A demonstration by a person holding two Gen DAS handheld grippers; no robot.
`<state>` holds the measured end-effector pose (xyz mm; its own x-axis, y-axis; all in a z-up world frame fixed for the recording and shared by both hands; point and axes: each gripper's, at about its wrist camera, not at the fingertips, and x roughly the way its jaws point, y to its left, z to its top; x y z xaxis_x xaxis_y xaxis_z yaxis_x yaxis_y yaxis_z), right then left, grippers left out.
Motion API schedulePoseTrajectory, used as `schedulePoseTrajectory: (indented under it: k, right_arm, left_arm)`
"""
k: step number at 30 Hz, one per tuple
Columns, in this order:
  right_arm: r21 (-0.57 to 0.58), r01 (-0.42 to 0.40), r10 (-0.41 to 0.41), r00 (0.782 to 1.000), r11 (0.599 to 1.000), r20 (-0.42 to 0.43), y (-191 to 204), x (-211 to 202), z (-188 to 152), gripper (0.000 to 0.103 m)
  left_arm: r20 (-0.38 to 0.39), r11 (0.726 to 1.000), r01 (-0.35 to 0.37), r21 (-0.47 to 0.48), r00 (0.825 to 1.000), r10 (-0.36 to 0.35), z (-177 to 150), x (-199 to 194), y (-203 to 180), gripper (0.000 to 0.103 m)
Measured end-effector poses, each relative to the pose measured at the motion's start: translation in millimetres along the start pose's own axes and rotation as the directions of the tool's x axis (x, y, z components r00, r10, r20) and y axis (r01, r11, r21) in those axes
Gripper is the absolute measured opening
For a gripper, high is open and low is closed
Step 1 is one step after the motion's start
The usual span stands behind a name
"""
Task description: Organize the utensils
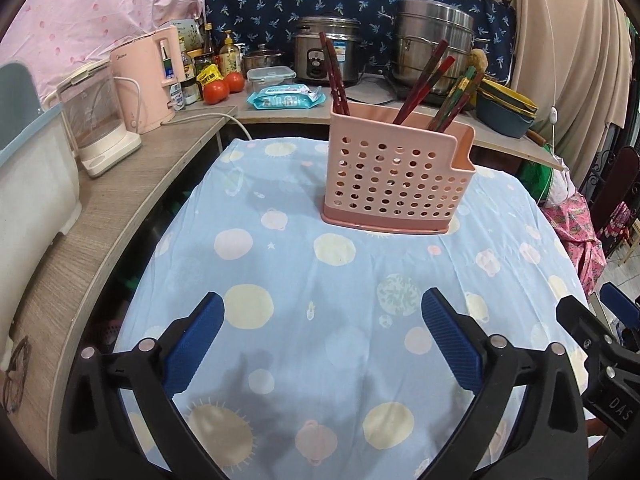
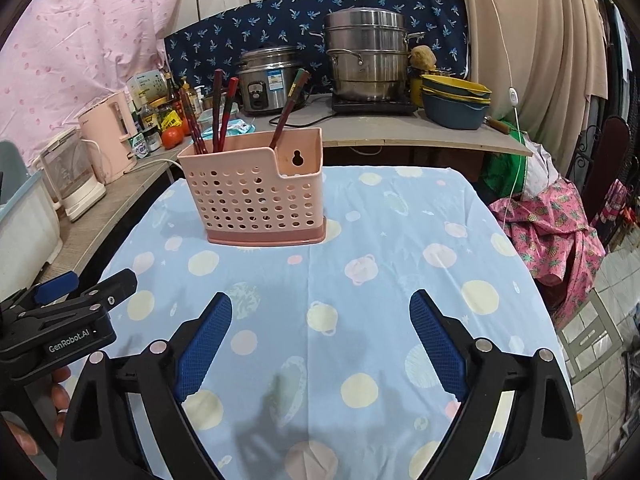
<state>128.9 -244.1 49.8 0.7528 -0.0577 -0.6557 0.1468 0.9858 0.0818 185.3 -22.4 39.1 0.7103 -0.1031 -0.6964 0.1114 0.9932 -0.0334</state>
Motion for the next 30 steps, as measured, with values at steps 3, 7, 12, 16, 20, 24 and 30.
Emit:
schedulePoseTrajectory:
  k: [3, 7, 12, 16, 20, 24, 30]
  right_arm:
    - [0.004, 0.005, -0.005, 1.0, 1.0, -0.016, -2, 3, -3, 0.087]
    - [0.011, 0.016, -0.016, 1.0, 1.0, -0.019, -5, 5, -4, 0.087]
    - [0.01, 0.022, -0.022, 0.999, 1.0, -0.023, -6, 5, -7, 0.096]
    - [0.007, 0.033, -0.033, 0.999, 0.999, -0.025, -5, 6, -8, 0.096]
    - [0.008, 0.035, -0.035, 0.999, 0.999, -0.037, -4, 10, -8, 0.096]
    - [0.001, 0.039, -0.039, 0.998, 0.999, -0.04, -2, 13, -9, 0.096]
    - [0.004, 0.036, -0.036, 0.998, 0.999, -0.049, -1, 17, -11, 0.096]
  left_arm:
    - [0.004, 1.0, -0.023, 0.002, 1.0, 0.023, -2, 1, 1, 0.096]
    - [0.015, 0.998, -0.062, 0.02, 0.998, 0.062, -4, 1, 1, 0.096]
    - [0.02, 0.995, -0.087, 0.039, 0.996, 0.087, -6, 1, -1, 0.096]
    - [0.015, 0.995, -0.092, 0.045, 0.996, 0.091, -8, 4, -1, 0.096]
    - [0.004, 0.995, -0.087, 0.038, 0.996, 0.087, -8, 7, 1, 0.096]
    - [0.0, 0.994, -0.101, 0.046, 0.995, 0.101, -10, 10, 1, 0.096]
    - [-0.029, 0.995, -0.101, 0.025, 0.994, 0.101, -12, 17, 4, 0.096]
